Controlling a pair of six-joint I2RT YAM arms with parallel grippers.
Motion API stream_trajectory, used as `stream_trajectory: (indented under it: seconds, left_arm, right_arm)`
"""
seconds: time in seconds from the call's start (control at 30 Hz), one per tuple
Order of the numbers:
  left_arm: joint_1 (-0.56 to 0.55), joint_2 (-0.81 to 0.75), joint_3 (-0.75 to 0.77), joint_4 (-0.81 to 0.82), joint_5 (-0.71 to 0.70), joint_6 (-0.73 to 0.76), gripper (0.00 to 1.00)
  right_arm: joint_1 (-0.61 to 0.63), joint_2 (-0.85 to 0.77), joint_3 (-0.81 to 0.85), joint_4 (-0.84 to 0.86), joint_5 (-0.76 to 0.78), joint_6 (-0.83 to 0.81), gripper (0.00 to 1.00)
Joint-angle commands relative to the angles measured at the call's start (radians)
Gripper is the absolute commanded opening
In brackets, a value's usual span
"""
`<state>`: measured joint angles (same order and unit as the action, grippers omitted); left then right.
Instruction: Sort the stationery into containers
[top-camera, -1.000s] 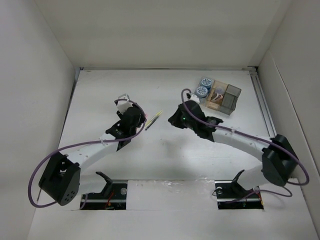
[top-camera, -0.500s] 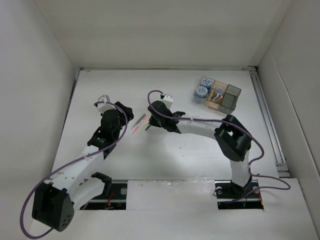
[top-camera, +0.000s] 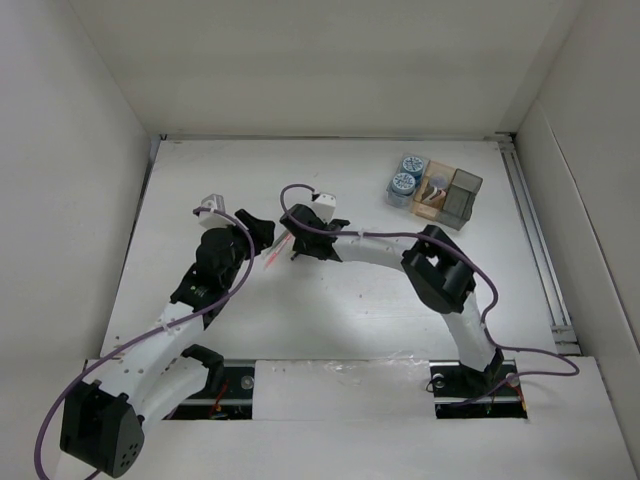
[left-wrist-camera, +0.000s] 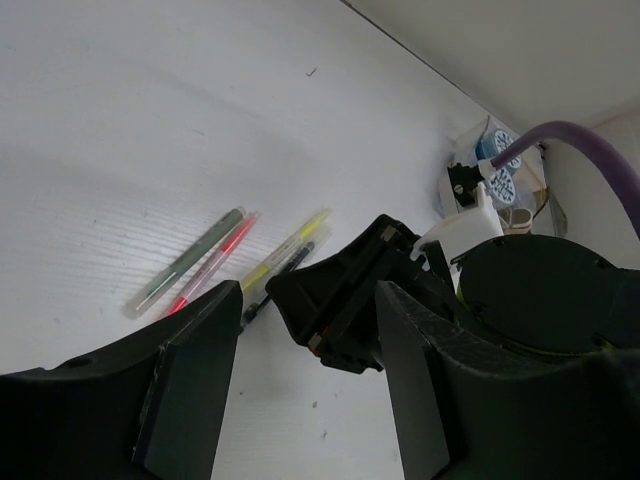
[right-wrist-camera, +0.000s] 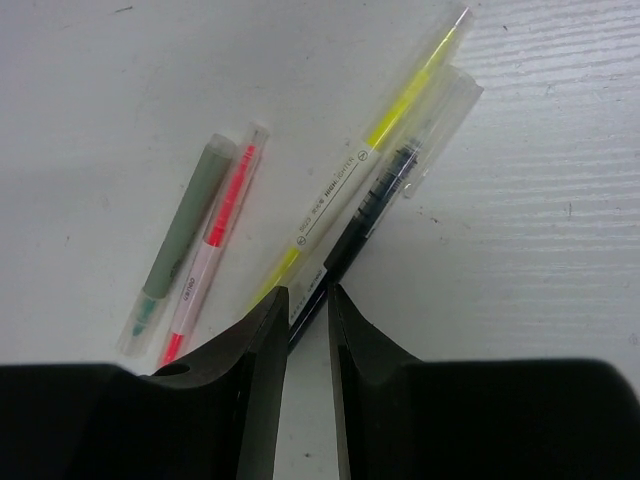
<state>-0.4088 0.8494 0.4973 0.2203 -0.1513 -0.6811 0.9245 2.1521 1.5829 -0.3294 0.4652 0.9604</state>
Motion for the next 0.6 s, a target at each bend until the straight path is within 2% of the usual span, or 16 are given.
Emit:
stream_trajectory:
  seconds: [0.0,0.3,0.57]
  left_arm:
    - [0.001,-0.006,-0.008,0.051,0.033,0.014,0.53]
    - [0.001,-0.006,-0.008,0.051,0.033,0.014,0.53]
    - [0.001,0.004,-0.008,0.06,0.042,0.014,0.53]
  right_arm:
    - [0.011,0.008,0.052,-0.039,0.052,0.018,0.29]
    - [0.011,0.04,0.081,-0.068,0.043,0.018,0.29]
    - [0.011,0.028,0.04,-0.077,0.061,0.018,0.26]
